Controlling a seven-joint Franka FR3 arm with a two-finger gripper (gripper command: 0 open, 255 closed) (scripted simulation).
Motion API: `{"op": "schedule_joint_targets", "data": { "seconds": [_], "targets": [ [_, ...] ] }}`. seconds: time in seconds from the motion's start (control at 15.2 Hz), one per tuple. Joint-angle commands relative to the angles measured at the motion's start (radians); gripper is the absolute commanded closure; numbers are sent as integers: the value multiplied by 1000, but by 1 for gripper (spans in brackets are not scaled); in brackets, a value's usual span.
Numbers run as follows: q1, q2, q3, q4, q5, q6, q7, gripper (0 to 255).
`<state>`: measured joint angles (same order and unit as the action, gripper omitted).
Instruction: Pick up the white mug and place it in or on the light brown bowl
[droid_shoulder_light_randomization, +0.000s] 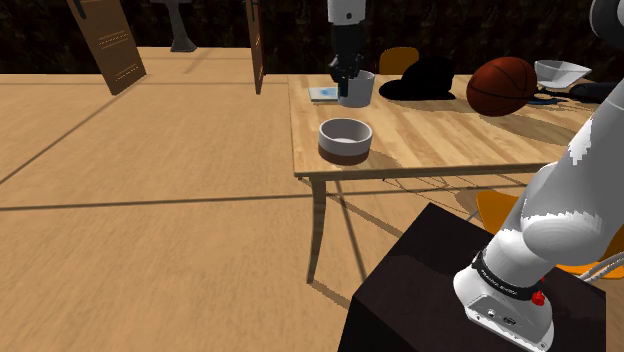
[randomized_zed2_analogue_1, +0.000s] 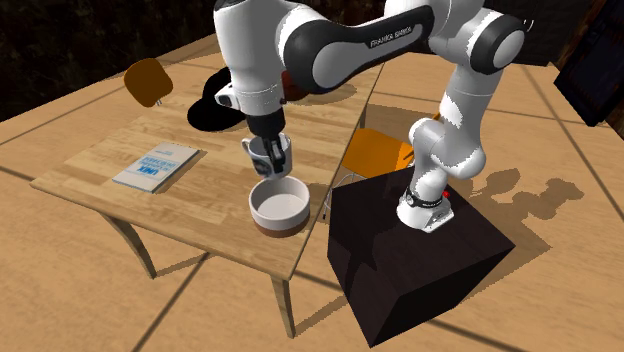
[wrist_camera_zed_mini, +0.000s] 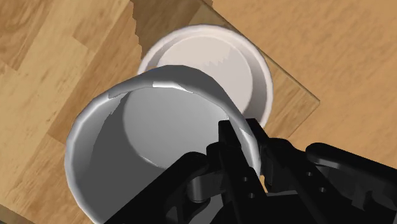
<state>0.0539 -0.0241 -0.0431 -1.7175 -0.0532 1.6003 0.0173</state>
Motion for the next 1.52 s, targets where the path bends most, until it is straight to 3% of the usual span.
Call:
{"op": "schedule_joint_targets", "data": {
  "seconds": [0.0, 0.92, 1.45],
  "targets": [
    [11, 25, 12, 22, 4, 2, 24, 255],
    [11, 28, 11, -168, 3, 194, 32, 255],
    [11, 28, 11, -168, 3, 194, 32, 255]
  ]
}}
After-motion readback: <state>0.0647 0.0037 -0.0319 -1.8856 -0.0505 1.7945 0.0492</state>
